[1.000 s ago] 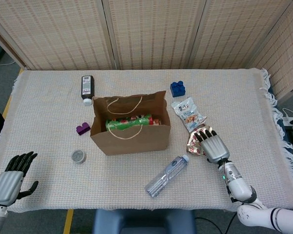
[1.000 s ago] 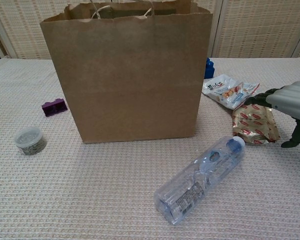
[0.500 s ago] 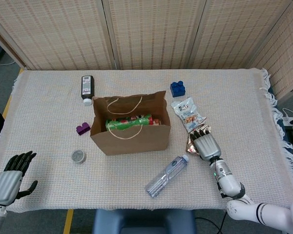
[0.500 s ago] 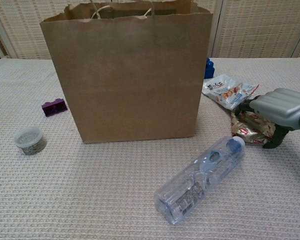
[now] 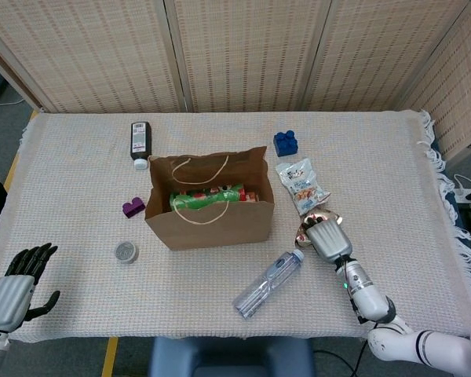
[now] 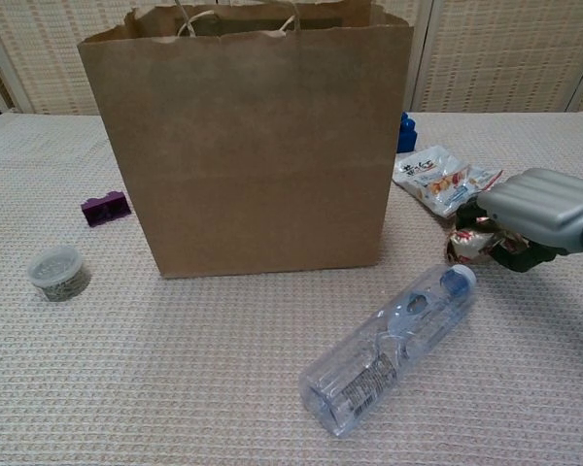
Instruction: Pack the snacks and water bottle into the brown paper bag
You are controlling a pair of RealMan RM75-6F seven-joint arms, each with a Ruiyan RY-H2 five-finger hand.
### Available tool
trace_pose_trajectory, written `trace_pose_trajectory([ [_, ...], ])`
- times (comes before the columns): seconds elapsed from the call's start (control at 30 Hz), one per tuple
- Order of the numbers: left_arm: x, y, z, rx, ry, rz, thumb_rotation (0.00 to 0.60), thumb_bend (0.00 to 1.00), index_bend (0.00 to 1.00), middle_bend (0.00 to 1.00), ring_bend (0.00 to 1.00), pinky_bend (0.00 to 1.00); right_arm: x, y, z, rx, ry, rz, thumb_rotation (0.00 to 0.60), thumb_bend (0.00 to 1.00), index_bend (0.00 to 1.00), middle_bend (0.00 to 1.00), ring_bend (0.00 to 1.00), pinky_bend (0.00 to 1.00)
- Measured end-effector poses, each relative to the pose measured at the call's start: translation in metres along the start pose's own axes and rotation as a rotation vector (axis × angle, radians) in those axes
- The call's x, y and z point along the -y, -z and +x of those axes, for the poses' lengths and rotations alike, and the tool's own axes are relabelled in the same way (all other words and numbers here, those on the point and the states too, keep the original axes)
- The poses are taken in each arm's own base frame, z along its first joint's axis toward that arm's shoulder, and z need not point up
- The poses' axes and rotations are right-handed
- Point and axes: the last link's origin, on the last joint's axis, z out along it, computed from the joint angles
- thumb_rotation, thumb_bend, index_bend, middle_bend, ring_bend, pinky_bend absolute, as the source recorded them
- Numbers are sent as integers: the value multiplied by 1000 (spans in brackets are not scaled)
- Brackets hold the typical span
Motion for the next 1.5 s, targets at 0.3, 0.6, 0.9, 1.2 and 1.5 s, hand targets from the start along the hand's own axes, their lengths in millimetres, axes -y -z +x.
trace_pose_trajectory([
  [0.3,-2,0,-1,2,-7,-3,600,369,0,0,0,43,-36,32,44,-158,-221,-17,600,584,732,571,553,691],
  [0.6,-2,0,-3,6,-15,1,600,368,0,0,0,44,-71,56,93,-374,-376,-53,600,605,743,582,567,691],
  [0.9,-3,0,-3,5,-17,1,600,368,0,0,0,44,-76,60,175,-715,-570,-50,600,605,741,582,567,691],
  [1.2,-2,0,-2,3,-12,0,600,368,0,0,0,44,-41,45,235,-867,-596,-35,600,605,739,582,567,691],
  [1.5,0,2,2,-7,8,6,600,368,0,0,0,44,32,-1,249,-856,-555,-9,600,605,737,582,567,691],
])
